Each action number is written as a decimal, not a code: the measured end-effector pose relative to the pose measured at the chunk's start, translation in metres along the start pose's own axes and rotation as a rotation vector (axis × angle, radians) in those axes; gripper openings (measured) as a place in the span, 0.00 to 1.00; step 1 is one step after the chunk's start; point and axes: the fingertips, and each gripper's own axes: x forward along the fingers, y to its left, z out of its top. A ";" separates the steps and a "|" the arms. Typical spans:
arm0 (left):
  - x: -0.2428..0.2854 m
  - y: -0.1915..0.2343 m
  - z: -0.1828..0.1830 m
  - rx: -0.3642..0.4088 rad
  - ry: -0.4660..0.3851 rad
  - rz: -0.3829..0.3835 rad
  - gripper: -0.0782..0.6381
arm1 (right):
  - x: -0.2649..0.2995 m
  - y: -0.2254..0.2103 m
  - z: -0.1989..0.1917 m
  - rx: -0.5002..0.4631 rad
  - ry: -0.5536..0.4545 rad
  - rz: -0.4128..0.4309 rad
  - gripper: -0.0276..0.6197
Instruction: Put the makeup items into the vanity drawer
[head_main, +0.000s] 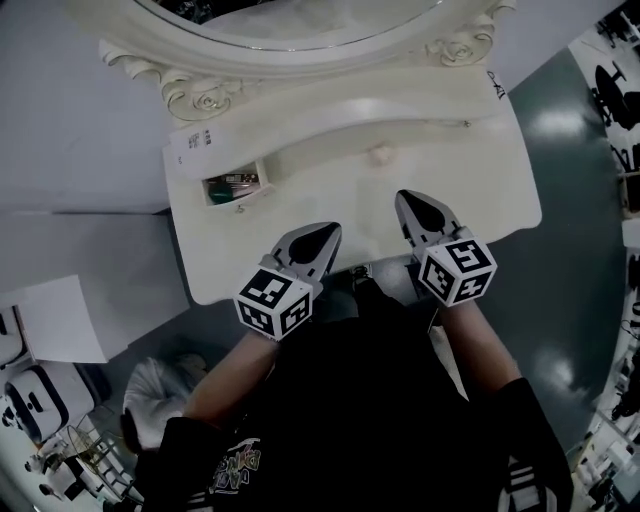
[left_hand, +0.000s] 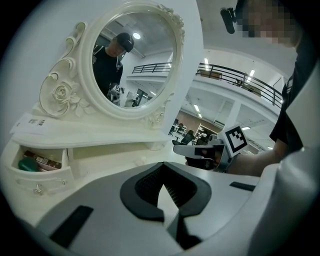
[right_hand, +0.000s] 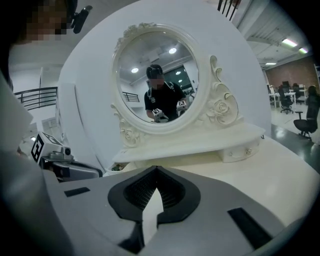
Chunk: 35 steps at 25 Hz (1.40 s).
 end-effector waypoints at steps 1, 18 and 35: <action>0.004 0.002 -0.001 -0.006 0.001 0.010 0.11 | 0.005 -0.006 -0.001 -0.007 0.012 0.007 0.09; 0.041 0.023 -0.009 -0.094 -0.009 0.135 0.11 | 0.101 -0.070 -0.045 -0.589 0.332 0.165 0.30; 0.022 0.032 -0.019 -0.138 -0.047 0.238 0.11 | 0.142 -0.077 -0.065 -0.940 0.512 0.381 0.29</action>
